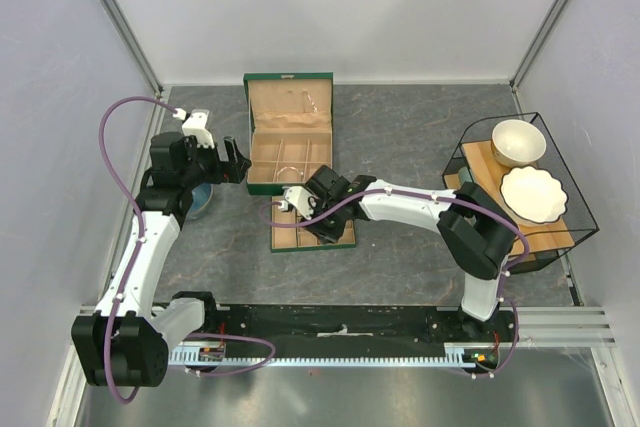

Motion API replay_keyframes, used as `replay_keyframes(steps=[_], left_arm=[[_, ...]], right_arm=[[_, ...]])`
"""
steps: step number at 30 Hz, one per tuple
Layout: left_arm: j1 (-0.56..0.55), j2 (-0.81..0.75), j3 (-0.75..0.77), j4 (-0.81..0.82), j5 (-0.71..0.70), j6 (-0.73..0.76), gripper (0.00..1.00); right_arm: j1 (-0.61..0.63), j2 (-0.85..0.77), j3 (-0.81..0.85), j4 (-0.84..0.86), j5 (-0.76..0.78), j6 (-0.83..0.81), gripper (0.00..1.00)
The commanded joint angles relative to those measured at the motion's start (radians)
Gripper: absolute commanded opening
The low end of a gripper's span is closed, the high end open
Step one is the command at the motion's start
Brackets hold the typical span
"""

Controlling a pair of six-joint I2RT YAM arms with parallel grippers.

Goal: Organize the mixed jewelry

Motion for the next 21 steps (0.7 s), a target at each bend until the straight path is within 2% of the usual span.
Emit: replay_keyframes(steps=[1,9,18,20,21], left_arm=[[0.005,-0.008,0.019,0.02,0.017,-0.019,0.96],[0.005,-0.011,0.011,0.019,0.051,-0.005,0.97],[0.005,0.012,0.001,-0.063,0.108,0.048,0.99],[0.005,0.021,-0.012,-0.104,0.108,0.053,0.98],[0.002,0.023,-0.021,-0.119,0.112,0.055,0.94]], right_arm=[[0.007,-0.012,0.039,0.026,0.009,-0.001,0.34],[0.007,-0.093,0.06,-0.03,0.062,-0.006,0.37],[0.0,-0.188,0.052,-0.069,0.161,0.022,0.5],[-0.008,-0.205,0.042,-0.069,0.219,0.022,0.51],[-0.014,-0.208,0.043,-0.069,0.242,0.022,0.52]])
